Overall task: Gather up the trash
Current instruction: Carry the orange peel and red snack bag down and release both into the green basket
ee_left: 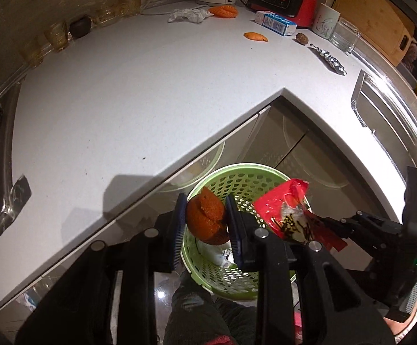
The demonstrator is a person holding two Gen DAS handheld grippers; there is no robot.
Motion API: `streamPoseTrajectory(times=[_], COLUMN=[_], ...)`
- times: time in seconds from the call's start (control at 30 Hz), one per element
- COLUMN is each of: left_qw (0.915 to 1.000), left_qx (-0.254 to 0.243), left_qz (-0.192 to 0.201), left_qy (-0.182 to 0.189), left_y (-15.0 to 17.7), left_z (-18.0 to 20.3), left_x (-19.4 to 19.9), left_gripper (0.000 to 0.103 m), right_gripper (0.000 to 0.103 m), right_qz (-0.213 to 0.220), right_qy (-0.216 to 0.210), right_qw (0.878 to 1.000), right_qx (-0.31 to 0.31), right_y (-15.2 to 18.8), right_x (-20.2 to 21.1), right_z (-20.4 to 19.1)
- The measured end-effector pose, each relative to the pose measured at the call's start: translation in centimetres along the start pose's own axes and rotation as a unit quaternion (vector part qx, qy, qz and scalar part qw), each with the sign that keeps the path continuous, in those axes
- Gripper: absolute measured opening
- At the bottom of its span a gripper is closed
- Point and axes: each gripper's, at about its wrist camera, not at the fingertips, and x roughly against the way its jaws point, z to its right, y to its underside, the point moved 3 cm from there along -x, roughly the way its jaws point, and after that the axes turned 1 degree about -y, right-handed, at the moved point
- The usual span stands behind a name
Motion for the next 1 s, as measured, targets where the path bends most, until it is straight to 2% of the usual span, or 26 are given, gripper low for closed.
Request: streamPoseTrajectory(times=[0.07,0.23,0.4,0.57,0.73,0.8,0.87,0.93,1.0], left_qw=[1.0,1.0,0.9999,0.9994,0.998,0.9972,0.9972,0.9976,0.9977], left_qx=[-0.002,-0.007,-0.012,-0.023,-0.037,-0.047,-0.052,-0.057,-0.06], left_qz=[0.0,0.0,-0.008,-0.022,-0.039,-0.045,-0.041,-0.031,-0.023], left_qy=[-0.003,-0.005,-0.001,0.013,0.033,0.037,0.035,0.025,0.023], left_y=[0.5,1.0,1.5,2.0,2.6,2.8,3.0,3.0,2.8], left_z=[0.1,0.3,1.0,2.2,4.1,5.2,6.1,6.7,7.1], left_x=[0.2,0.4,-0.4,-1.5,-2.8,-3.1,-3.1,-2.7,-2.3], left_gripper=[0.027,0.027,0.027,0.027,0.028,0.036,0.057,0.073,0.078], right_gripper=[0.056,0.072,0.079,0.087,0.09,0.093,0.093,0.093,0.093], right_qz=[-0.008,-0.016,-0.001,0.04,0.077,0.087,0.093,0.096,0.099], right_qy=[-0.005,-0.011,-0.004,0.016,0.036,0.045,0.051,0.052,0.053], right_qw=[1.0,1.0,1.0,0.999,0.996,0.994,0.994,0.993,0.993], right_qx=[0.002,-0.001,-0.006,-0.022,-0.036,-0.038,-0.04,-0.042,-0.044], right_y=[0.3,0.5,0.5,1.0,0.8,0.6,0.6,0.6,0.7], right_x=[-1.0,-1.4,1.0,5.6,9.9,11.1,11.8,12.3,12.6], right_z=[-0.1,-0.4,0.2,1.6,3.1,3.6,3.8,4.2,4.5])
